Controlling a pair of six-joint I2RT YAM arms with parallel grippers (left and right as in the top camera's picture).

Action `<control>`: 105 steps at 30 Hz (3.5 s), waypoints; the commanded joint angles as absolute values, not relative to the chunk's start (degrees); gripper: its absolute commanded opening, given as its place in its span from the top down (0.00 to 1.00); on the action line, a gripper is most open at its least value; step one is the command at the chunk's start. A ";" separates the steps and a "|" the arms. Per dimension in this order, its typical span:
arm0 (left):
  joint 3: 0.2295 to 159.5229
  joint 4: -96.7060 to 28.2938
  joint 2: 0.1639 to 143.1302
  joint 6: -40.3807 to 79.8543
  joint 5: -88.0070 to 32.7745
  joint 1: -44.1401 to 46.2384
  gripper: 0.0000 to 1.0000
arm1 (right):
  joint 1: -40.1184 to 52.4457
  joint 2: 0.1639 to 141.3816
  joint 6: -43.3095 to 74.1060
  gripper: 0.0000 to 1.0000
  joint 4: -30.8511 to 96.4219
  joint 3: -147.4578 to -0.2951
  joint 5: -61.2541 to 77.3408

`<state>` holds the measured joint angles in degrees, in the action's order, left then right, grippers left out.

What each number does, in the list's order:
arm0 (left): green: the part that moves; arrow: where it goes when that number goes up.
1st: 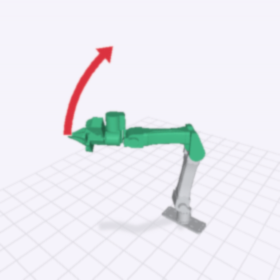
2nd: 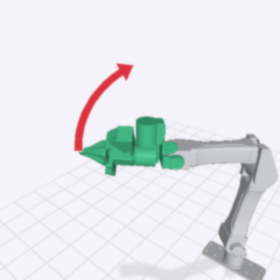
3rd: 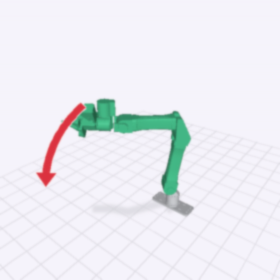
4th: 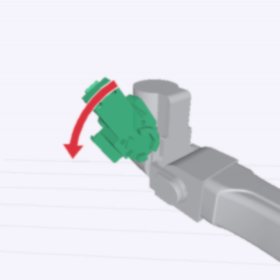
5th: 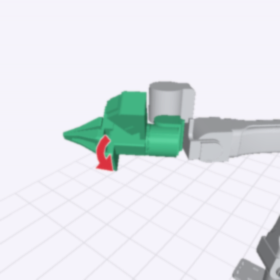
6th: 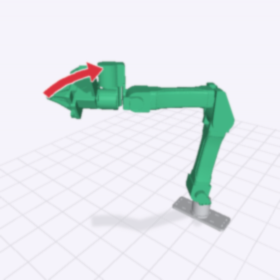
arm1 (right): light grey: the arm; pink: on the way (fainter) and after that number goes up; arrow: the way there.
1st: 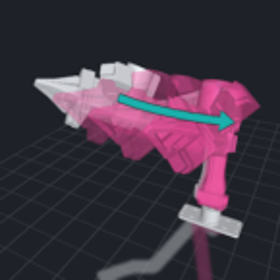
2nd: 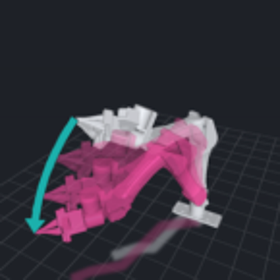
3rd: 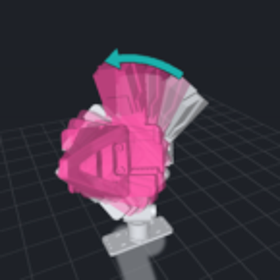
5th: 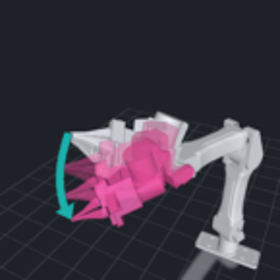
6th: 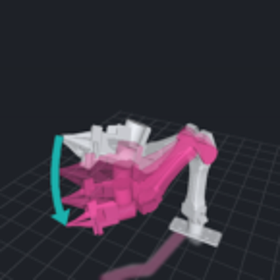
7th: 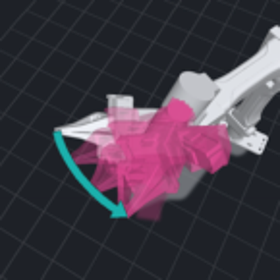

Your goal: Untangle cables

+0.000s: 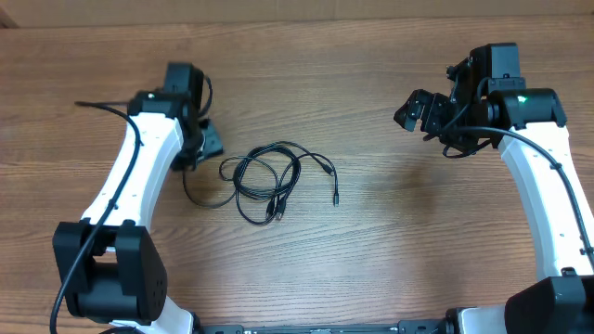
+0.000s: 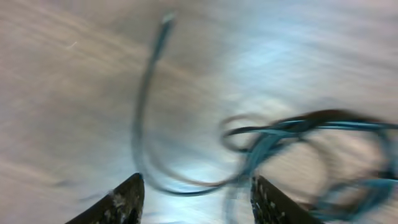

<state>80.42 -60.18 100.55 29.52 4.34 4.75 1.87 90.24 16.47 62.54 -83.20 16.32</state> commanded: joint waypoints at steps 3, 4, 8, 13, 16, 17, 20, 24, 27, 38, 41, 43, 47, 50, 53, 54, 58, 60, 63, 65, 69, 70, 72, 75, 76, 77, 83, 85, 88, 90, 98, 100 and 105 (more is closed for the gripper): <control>82.06 -56.45 100.51 28.82 -14.55 4.58 0.96 | 1.58 90.04 16.49 0.00 62.28 -84.62 16.62; 81.89 -55.81 100.51 29.36 -15.09 4.75 0.96 | 1.58 90.04 16.49 0.00 62.28 -84.62 16.62; 81.65 -54.54 100.62 31.86 -14.87 5.87 0.96 | 1.58 90.04 16.49 0.00 62.28 -84.62 16.62; 81.47 -54.54 101.95 34.20 -14.02 9.04 0.81 | 1.58 90.04 16.49 0.00 62.28 -84.62 16.62; 81.47 -54.59 103.94 37.95 -11.49 11.35 0.68 | 1.58 90.04 16.49 0.00 62.28 -84.62 16.62; 81.47 -54.57 104.79 39.09 -10.85 12.19 0.66 | 1.58 90.04 16.49 0.00 62.28 -84.62 16.62; 81.47 -54.39 107.50 40.62 -10.07 14.87 0.66 | 1.58 90.04 16.49 0.00 62.28 -84.62 16.62; 81.47 -52.62 111.00 41.87 -7.77 18.74 0.56 | 1.58 90.04 16.49 0.00 62.28 -84.62 16.62; 81.47 -52.66 112.55 44.51 -4.71 20.38 0.46 | 1.58 90.04 16.49 0.00 62.28 -84.62 16.62; 81.47 -50.24 116.71 49.63 3.60 22.55 0.54 | 1.58 90.04 16.49 0.00 62.28 -84.62 16.62; 81.47 -49.76 117.97 49.78 3.55 22.55 0.59 | 1.58 90.04 16.49 0.00 62.28 -84.62 16.62; 81.47 -49.36 119.11 49.78 3.09 22.55 0.61 | 1.58 90.04 16.49 0.00 62.28 -84.62 16.62; 81.47 -49.25 121.51 49.78 2.68 22.55 0.64 | 1.58 90.04 16.49 0.00 62.28 -84.62 16.62; 81.47 -49.01 122.63 49.76 0.38 22.52 0.71 | 1.58 90.04 16.49 0.00 62.28 -84.62 16.62; 81.47 -48.80 122.89 49.39 0.27 22.52 0.96 | 1.58 90.04 16.49 0.00 62.28 -84.62 16.62; 81.54 -48.66 122.87 48.86 0.16 22.52 0.96 | 1.58 90.04 16.49 0.00 62.28 -84.62 16.62; 84.86 -48.80 122.02 41.54 -0.95 21.78 0.96 | 1.58 90.04 16.49 0.00 62.28 -84.62 16.62; 88.18 -50.30 121.30 38.13 -3.51 21.39 0.96 | 1.58 90.04 16.49 0.00 62.28 -84.62 16.62; 95.29 -53.74 120.44 31.64 -9.89 20.91 0.96 | 1.58 90.04 16.49 0.00 62.28 -84.62 16.62; 99.48 -55.48 120.18 28.10 -14.04 20.91 0.96 | 1.58 90.04 16.49 0.00 62.28 -84.62 16.62; 108.25 -58.70 120.14 20.93 -23.73 20.91 0.96 | 1.58 90.04 16.49 0.00 62.26 -84.62 16.62; 109.38 -59.09 120.14 20.58 -24.69 20.91 0.96 | 1.58 90.04 16.49 0.00 62.28 -84.62 16.62; 111.07 -59.61 120.14 20.53 -25.19 20.91 0.96 | 1.58 90.04 16.49 0.00 62.28 -84.62 16.62; 111.46 -59.64 120.16 20.51 -24.84 20.91 0.96 | 1.58 90.04 16.49 0.00 62.28 -84.62 16.62; 111.44 -59.83 120.27 20.49 -24.29 20.91 0.96 | 1.58 90.04 16.49 0.00 62.26 -84.62 16.62; 111.31 -60.38 120.29 20.29 -22.61 20.91 0.96 | 1.58 90.04 16.49 0.00 62.28 -84.62 16.62; 111.26 -65.56 120.31 15.90 -10.13 20.91 0.87 | 1.58 90.04 16.49 0.00 62.28 -84.62 16.62; 111.24 -67.68 120.31 14.85 -7.27 20.91 0.84 | 1.58 90.04 16.49 0.00 62.28 -84.62 16.62; 111.20 -70.59 120.31 12.56 -6.44 20.91 0.82 | 1.58 90.04 16.49 0.00 62.28 -84.62 16.62; 111.18 -72.10 120.31 10.74 -6.39 20.91 0.79 | 1.58 90.04 16.49 0.00 62.28 -84.62 16.62; 109.38 -68.97 120.31 12.91 -8.80 21.71 0.55 | 1.58 90.04 16.49 0.00 62.28 -84.62 16.62; 107.68 -66.15 120.31 12.91 -9.06 22.63 0.56 | 1.58 90.04 16.49 0.00 62.28 -84.62 16.62; 102.89 -58.52 120.36 11.40 -9.02 25.71 0.55 | 1.58 90.04 16.49 0.00 62.26 -84.62 16.62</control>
